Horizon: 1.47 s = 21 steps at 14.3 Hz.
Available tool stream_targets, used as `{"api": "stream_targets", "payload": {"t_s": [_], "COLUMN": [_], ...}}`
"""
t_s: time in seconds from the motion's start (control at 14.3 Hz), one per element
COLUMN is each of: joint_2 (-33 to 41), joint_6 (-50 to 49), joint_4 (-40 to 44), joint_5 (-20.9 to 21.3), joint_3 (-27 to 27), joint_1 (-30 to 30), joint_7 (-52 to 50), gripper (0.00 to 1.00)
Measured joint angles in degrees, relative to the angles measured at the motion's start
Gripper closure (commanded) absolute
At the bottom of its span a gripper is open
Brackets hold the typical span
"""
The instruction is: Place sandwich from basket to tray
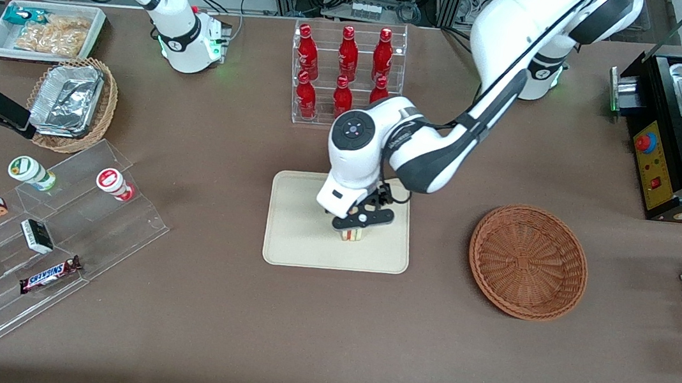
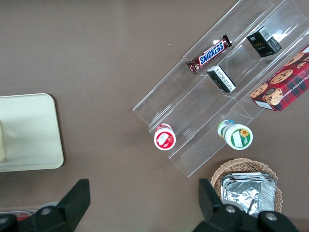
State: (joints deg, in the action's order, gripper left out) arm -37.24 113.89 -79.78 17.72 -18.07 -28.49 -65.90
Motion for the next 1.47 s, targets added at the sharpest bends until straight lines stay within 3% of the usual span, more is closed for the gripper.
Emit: {"api": "stream_targets", "payload": {"t_s": [0.35,0.77,0.98,1.47], "joint_2": [9.69,20.85,24.03,33.93], "joint_6": [-15.21,-26.34,-30.43,-37.26], "joint_4": [0.25,-0.03,-0.33,-6.19], "joint_5": [-0.01,-6.94,-8.66,-12.5], "joint_3": [0.8,1.06,1.09,1.63], "joint_1": [10.17,28.34,35.08,35.57], "joint_7": [12.09,38.15,46.53,51.6], "gripper": [0.0,0.0,0.0,0.0]}}
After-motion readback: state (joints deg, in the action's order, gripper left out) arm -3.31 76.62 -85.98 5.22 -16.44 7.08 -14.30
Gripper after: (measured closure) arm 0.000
